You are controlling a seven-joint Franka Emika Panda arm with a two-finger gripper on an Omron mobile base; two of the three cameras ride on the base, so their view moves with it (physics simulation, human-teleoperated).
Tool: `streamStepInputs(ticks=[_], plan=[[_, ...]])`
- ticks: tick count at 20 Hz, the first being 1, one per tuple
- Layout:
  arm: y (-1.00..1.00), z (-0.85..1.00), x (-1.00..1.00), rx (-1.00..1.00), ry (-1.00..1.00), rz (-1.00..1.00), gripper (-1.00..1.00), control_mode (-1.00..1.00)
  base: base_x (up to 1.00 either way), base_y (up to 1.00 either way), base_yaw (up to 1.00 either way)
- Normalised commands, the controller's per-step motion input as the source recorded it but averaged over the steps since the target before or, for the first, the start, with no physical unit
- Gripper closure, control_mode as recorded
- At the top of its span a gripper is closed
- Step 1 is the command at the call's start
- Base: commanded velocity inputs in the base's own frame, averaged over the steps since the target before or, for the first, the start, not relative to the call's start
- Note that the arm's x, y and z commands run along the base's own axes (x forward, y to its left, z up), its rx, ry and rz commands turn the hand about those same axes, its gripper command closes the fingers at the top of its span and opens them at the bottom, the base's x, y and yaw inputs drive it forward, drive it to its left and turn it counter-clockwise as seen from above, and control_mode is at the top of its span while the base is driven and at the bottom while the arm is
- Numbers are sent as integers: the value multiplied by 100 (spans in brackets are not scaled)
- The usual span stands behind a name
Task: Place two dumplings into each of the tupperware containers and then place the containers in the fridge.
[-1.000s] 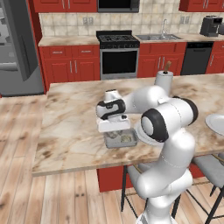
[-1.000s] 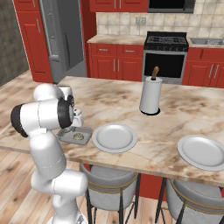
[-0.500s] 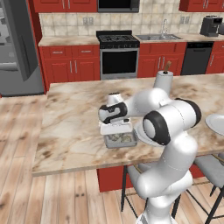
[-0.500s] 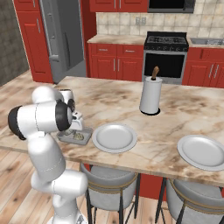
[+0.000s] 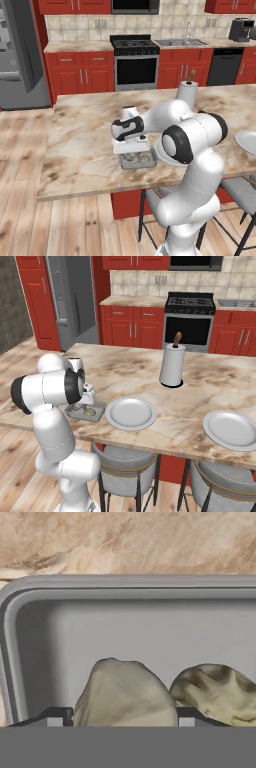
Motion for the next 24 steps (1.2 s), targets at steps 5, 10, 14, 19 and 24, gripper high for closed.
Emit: streamStepInputs(ticks=[5, 10, 14, 19, 24], plan=[[0, 0, 0, 0, 0, 0, -100, -100, 0, 0, 0], [0, 0, 0, 0, 0, 0, -100, -100, 0, 0, 0], [0, 2, 0, 0, 0, 0, -100, -100, 0, 0, 0], [-48, 61, -28, 4, -1, 0, -100, -100, 0, 0, 0], [-99, 49, -66, 13, -1, -1, -100, -100, 0, 0, 0]])
